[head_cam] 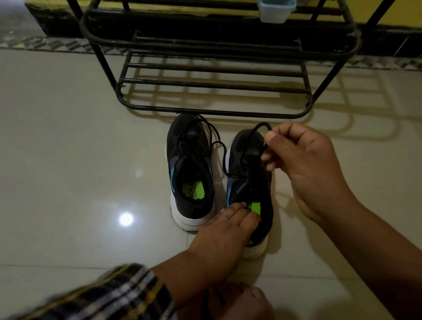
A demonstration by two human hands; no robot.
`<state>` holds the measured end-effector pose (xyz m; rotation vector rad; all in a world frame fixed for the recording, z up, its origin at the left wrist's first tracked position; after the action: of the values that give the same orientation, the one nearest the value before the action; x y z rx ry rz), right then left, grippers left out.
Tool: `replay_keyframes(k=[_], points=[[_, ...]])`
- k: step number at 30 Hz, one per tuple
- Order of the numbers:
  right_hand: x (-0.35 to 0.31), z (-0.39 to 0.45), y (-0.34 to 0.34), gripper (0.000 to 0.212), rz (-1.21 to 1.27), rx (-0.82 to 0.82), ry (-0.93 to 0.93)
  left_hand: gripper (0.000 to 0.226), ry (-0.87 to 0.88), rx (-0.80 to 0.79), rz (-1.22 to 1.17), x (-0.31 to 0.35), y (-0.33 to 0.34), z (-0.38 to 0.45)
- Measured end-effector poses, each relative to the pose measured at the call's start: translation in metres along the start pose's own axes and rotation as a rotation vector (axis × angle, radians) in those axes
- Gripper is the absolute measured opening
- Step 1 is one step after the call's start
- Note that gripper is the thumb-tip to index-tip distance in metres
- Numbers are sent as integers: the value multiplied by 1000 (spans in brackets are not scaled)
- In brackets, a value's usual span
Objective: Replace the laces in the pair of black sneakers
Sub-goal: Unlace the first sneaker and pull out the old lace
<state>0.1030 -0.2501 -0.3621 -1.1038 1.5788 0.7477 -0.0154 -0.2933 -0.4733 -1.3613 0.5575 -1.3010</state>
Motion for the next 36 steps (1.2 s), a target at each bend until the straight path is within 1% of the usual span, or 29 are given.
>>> replay_keyframes(k=[3,5,7,9,11,12,14,15,17,20,22,23,26,28,29,31,34,36], points=[[-5,-1,3,10,123,-77,75,33,-13,-16,-6,0,0,0],[-5,-3,8,13,196,-154,139,32,-26,-27,-27,0,0,0],[-7,-6,15,15,273,-232,160,36,-24,-36,-43,0,0,0],[-13,-9,20,14,232,-267,119,38,-40,-45,-73,-1,-1,0],[-16,-9,24,13,172,-297,82,33,-42,-59,-87,-2,1,-1],[-13,-8,26,16,180,-330,100,32,-24,-51,-62,-2,0,-1],[-2,-3,27,37,177,-394,171,32,-32,-70,-60,-1,0,-1],[5,0,26,46,109,-397,197,32,-50,-89,-63,-1,1,-1],[22,8,19,52,-183,-335,202,33,-71,-114,-49,0,-1,0],[48,20,6,46,-699,-223,64,37,-32,-78,1,3,-5,2],[68,23,0,45,-962,-189,-31,43,-29,-61,-4,2,-5,2],[76,23,-2,46,-1053,-165,-61,45,-27,-57,1,2,-5,2],[85,19,-5,45,-1174,-53,-191,47,-30,-67,-11,3,-5,2],[84,14,-1,47,-1267,1,-307,48,-28,-71,3,2,-3,2],[83,13,1,48,-1304,17,-337,48,-29,-63,-1,3,-3,3],[83,12,5,49,-1343,28,-356,48,-35,-58,-19,2,-3,2],[85,10,9,45,-1360,16,-357,50,-64,-83,24,-1,-1,1],[86,8,10,46,-1368,8,-327,45,-78,-116,14,-2,0,1]])
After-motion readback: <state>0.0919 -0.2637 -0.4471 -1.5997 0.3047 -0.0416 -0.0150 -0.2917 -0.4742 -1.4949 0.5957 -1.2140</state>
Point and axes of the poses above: each hand's wrist, its own z-axis towards the middle knuckle, its own y-axis out of the palm, x = y × z, the point moved 7 cm from there along z, towards the middle knuckle, and after that the axes turned 11 degrees about y, right-handed, at the moved point
